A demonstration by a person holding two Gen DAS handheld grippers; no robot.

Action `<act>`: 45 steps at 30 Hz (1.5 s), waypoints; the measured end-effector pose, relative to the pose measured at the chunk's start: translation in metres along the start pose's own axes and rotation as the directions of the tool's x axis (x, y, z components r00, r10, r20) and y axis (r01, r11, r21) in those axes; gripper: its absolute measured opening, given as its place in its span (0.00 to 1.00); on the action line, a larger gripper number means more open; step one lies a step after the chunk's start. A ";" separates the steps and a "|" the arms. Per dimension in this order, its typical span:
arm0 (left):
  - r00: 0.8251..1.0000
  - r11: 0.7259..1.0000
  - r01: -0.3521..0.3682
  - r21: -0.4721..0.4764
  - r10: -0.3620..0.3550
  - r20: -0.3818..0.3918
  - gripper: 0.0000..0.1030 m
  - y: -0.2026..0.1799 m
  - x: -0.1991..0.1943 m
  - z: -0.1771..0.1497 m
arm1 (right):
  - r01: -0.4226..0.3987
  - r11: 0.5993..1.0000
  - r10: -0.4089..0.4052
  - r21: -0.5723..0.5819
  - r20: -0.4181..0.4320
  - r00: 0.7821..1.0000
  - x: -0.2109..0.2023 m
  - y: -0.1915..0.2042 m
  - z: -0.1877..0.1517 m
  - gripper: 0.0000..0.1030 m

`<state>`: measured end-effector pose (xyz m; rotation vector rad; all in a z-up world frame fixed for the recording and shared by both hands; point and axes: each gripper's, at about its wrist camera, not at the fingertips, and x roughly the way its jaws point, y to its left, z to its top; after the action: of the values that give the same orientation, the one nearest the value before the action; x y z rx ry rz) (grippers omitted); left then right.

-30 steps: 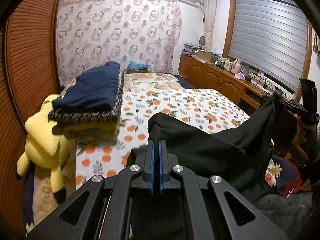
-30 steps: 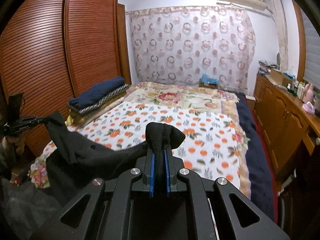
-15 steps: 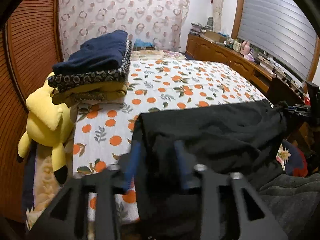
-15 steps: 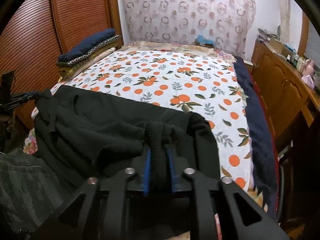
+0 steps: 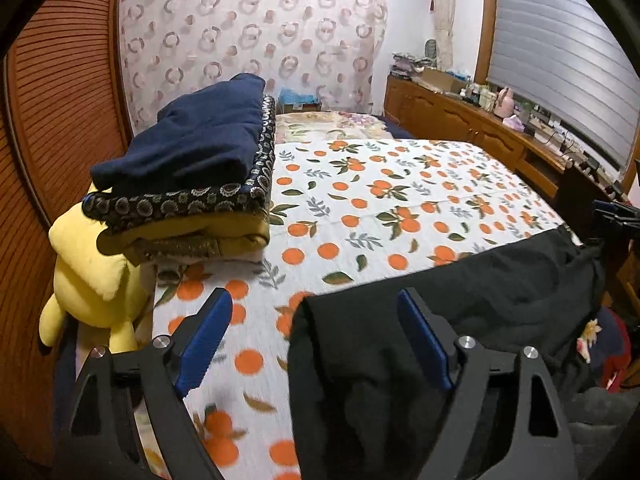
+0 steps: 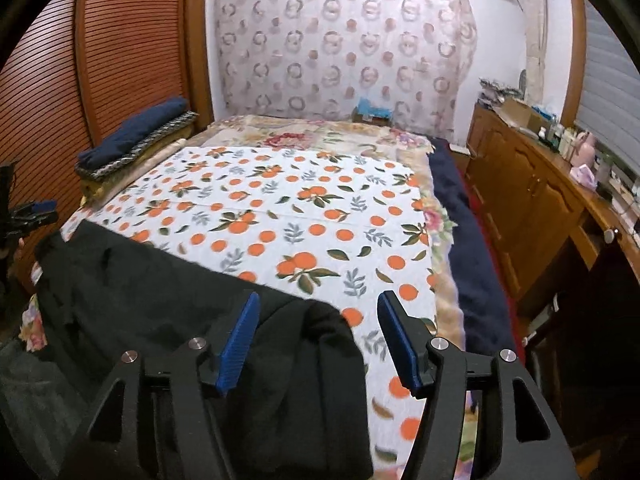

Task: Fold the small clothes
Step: 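Lay the lifted hem over the shirt and open both grippers, then grasp the folded shirt's edge with both grippers and lift it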

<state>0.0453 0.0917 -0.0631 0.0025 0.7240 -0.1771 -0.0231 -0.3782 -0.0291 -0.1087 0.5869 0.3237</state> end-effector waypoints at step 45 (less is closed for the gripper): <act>0.971 0.971 0.238 0.005 -0.238 -0.033 0.10 -0.017 -0.007 0.014 | -0.109 0.994 0.109 -0.008 -0.017 0.994 0.035 0.026 -0.013 0.12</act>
<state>0.0466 0.0748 -0.0473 -0.0735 0.7551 -0.4108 -0.0106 -0.3471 -0.0596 -0.0885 0.6088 0.4320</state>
